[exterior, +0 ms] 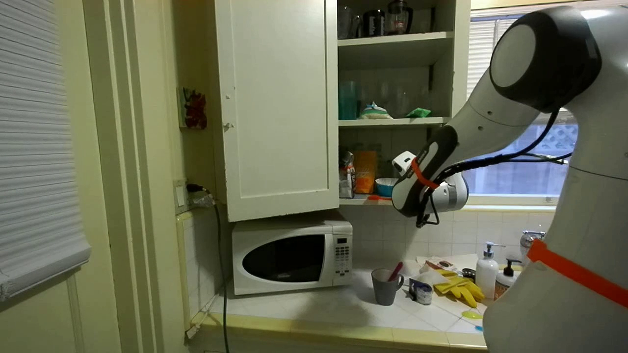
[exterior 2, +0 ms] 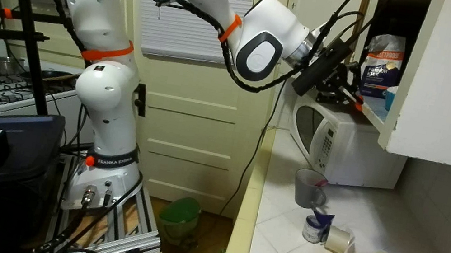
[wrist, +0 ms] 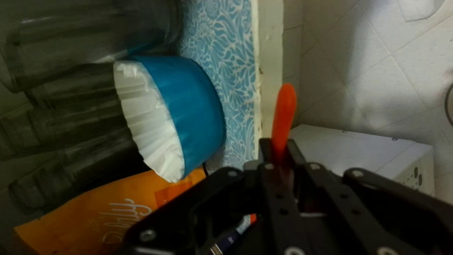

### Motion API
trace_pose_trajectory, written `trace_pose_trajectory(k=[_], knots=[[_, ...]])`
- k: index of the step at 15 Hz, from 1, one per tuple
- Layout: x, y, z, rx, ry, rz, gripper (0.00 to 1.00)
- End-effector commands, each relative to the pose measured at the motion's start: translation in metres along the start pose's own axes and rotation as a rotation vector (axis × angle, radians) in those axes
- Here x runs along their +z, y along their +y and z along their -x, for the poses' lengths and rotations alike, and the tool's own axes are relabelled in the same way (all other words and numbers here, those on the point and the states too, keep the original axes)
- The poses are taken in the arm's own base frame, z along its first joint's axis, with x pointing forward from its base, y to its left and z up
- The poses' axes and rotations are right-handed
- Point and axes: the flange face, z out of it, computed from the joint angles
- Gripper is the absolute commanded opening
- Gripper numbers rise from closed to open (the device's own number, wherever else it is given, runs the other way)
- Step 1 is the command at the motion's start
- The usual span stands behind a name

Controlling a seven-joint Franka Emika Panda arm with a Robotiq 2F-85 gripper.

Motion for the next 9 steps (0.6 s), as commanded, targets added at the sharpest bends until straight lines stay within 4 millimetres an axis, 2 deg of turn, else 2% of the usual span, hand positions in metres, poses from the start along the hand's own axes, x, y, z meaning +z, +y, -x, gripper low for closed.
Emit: trace_pose_trajectory(k=[1, 9], knots=[[-0.024, -0.017, 0.002, -0.035, 0.003, -0.013, 0.03], [-0.050, -0.049, -0.005, -0.161, 0.013, -0.067, 0.03]])
